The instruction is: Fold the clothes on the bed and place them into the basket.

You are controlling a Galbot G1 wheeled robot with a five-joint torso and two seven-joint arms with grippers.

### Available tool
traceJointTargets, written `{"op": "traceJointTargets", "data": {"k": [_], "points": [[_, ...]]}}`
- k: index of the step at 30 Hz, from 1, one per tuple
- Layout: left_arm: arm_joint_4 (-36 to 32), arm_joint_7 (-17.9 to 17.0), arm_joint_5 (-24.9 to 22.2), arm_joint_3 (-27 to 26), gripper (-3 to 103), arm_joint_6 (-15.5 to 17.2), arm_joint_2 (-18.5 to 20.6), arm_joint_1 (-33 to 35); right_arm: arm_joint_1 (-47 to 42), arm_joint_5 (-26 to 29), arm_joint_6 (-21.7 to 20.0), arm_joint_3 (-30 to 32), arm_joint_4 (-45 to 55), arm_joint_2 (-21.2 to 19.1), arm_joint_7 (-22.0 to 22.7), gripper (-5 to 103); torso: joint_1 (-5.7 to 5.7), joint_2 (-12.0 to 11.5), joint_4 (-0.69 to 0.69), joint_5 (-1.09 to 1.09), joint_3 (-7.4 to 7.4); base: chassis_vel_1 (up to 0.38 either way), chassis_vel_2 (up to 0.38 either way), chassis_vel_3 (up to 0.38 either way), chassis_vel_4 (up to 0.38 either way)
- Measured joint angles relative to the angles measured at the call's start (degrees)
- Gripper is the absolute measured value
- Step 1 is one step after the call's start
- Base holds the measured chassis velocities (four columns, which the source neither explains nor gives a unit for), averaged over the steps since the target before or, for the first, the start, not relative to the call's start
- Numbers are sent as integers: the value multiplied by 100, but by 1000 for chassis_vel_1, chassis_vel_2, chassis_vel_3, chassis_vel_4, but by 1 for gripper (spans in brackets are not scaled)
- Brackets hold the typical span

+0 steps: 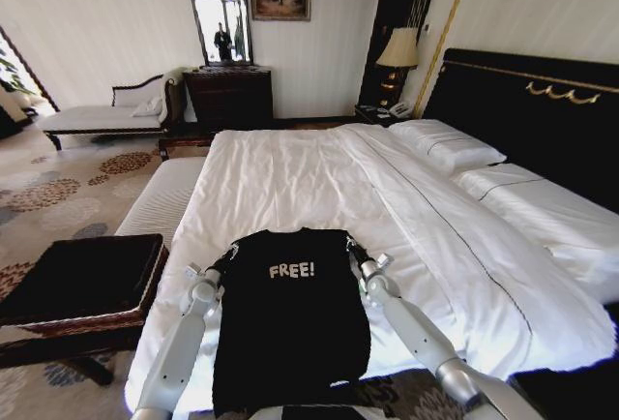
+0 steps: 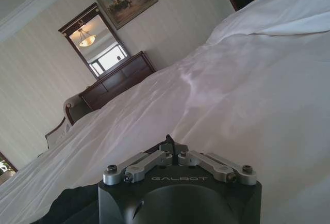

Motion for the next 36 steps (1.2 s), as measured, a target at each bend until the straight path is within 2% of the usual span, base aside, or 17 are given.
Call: {"op": "traceJointTargets", "data": {"k": [2, 5, 9, 11, 14, 15, 17, 24, 30, 32, 36], "points": [[52, 28, -8, -9, 52, -3, 2, -8, -2, -23, 0, 0, -3, -9, 0, 0, 0, 0, 0, 0, 0, 0, 0, 0, 0], [90, 50, -7, -3, 47, -4, 0, -7, 21, -27, 0, -7, -28, -10, 0, 0, 0, 0, 0, 1, 0, 0, 0, 0, 0], [131, 60, 1, 6, 25, 0, -82, -31, 77, -24, 0, -40, -39, -34, 0, 0, 0, 0, 0, -1, 0, 0, 0, 0, 0], [131, 60, 0, 9, 25, 3, -91, -39, 80, -24, 1, -46, -39, -35, 0, 0, 0, 0, -1, -1, 0, 0, 0, 0, 0], [159, 61, -2, 34, 9, 14, -102, -85, 85, -22, 5, -56, -15, -31, 1, 0, 0, 0, -1, -1, 0, 0, 0, 0, 0], [159, 61, -2, 34, 9, 14, -102, -85, 85, -22, 5, -56, -15, -31, 1, 0, 0, 0, -1, -1, 0, 0, 0, 0, 0], [185, 60, -5, 36, 2, 17, -101, -122, 84, -5, 6, -54, 40, -45, 17, 0, 0, 0, 0, -1, 0, 0, 0, 0, 0], [56, 36, -73, 15, 1, 22, -17, -145, 74, 56, 34, -53, 306, -210, 151, 0, 0, 0, 0, -1, 0, 0, 0, 0, 0], [-526, -148, -436, -26, 1, 69, 304, -167, 217, 435, 64, -72, 900, -649, 363, 0, 0, 0, 0, -2, 0, 0, 0, 0, 0], [-974, -327, -742, -31, 1, 120, 539, -226, 367, 704, 115, -213, 1195, -964, 327, 0, 0, 0, 0, 0, 0, 0, 0, 0, 0], [-1273, -550, -1003, -30, 1, 181, 651, -452, 623, 953, 201, -499, 1396, -1259, 144, 0, 0, 0, 0, -2, 0, 0, 0, 0, 0]]}}
